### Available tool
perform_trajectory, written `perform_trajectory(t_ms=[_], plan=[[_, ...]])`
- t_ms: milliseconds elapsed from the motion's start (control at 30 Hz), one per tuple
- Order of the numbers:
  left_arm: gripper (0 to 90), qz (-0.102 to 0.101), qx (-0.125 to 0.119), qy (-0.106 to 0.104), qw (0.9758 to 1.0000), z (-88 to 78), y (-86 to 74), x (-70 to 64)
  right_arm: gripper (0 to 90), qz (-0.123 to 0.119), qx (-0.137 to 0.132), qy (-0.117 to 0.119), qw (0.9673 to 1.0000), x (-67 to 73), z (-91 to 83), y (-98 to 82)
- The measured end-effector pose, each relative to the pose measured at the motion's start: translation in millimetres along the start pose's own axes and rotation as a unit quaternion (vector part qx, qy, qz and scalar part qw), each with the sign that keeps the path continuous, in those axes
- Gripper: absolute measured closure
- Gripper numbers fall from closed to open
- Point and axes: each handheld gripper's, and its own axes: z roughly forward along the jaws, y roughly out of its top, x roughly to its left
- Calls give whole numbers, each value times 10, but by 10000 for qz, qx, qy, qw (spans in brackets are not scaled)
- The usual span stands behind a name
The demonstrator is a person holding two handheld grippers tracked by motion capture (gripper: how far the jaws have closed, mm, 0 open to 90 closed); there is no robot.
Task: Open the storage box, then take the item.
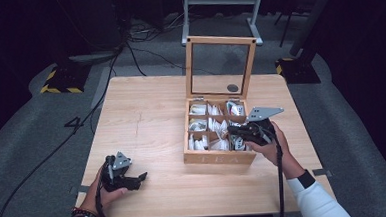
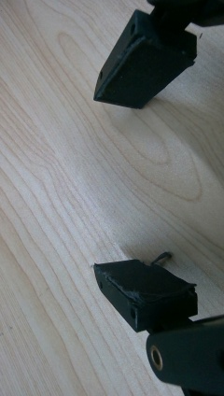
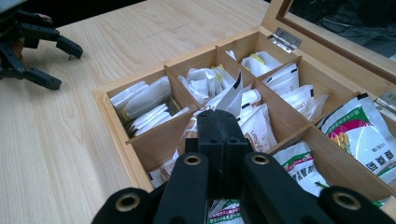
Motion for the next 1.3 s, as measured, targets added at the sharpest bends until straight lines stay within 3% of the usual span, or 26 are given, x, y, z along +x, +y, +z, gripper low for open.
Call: perform_trajectory(t_ms=[733,1033,1300], plan=[[160,4,-1,-7,10000,1,0,2,900,-194,-601,133,9979,44,-459,38],[161,2,-1,-1,10000,0,0,0,900,-338,-691,309,9966,164,-569,25],[161,5,-1,-2,10000,0,0,1,900,-432,-640,476,9959,254,-553,6]])
